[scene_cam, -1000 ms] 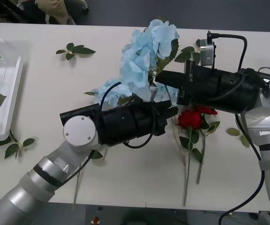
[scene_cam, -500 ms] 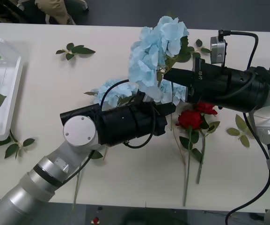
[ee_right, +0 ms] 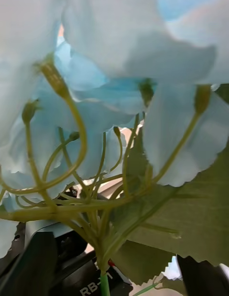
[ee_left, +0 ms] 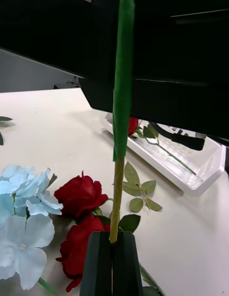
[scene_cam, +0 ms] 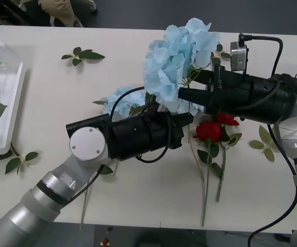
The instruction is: Put the red flowers into the right box and the blue flowers into the left box
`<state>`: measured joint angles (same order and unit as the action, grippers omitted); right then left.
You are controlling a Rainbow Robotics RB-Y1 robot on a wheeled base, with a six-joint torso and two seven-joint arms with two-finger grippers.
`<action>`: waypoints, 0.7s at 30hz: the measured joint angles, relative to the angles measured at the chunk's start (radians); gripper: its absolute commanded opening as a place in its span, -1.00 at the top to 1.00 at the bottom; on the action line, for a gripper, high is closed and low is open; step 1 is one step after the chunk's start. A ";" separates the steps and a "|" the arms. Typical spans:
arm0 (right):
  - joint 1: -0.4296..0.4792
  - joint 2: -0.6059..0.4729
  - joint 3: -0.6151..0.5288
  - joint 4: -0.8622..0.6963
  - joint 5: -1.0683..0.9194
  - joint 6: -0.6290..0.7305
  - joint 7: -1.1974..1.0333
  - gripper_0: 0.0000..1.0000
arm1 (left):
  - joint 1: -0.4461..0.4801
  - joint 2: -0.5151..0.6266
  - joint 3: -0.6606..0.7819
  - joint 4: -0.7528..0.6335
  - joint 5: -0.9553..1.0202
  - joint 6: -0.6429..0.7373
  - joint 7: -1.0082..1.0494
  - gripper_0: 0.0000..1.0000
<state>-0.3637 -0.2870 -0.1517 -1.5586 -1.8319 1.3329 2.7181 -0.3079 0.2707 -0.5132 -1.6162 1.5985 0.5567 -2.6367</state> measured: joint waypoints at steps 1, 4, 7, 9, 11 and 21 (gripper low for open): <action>0.000 0.000 0.000 0.000 0.000 0.005 0.000 -1.00 | 0.000 0.000 0.000 0.000 0.000 0.000 0.000 1.00; 0.000 0.000 -0.002 0.000 0.000 0.009 0.000 -1.00 | 0.000 0.000 0.000 0.000 0.000 0.000 0.000 1.00; 0.000 0.000 -0.011 0.000 0.000 0.015 0.000 -1.00 | 0.000 0.000 0.000 0.000 0.000 0.000 0.000 1.00; 0.000 0.000 -0.023 0.000 0.000 0.032 0.000 -1.00 | 0.000 0.000 0.000 0.000 0.000 0.000 0.000 1.00; 0.000 0.000 -0.036 0.001 0.001 0.034 0.000 -1.00 | 0.000 0.002 0.000 0.000 0.000 0.000 0.000 1.00; 0.015 -0.138 -0.069 0.003 0.102 0.034 0.000 -1.00 | -0.005 0.279 0.000 -0.021 0.385 0.133 0.000 1.00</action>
<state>-0.3484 -0.4245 -0.2206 -1.5559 -1.7294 1.3672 2.7181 -0.3128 0.5499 -0.5133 -1.6370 1.9831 0.6899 -2.6367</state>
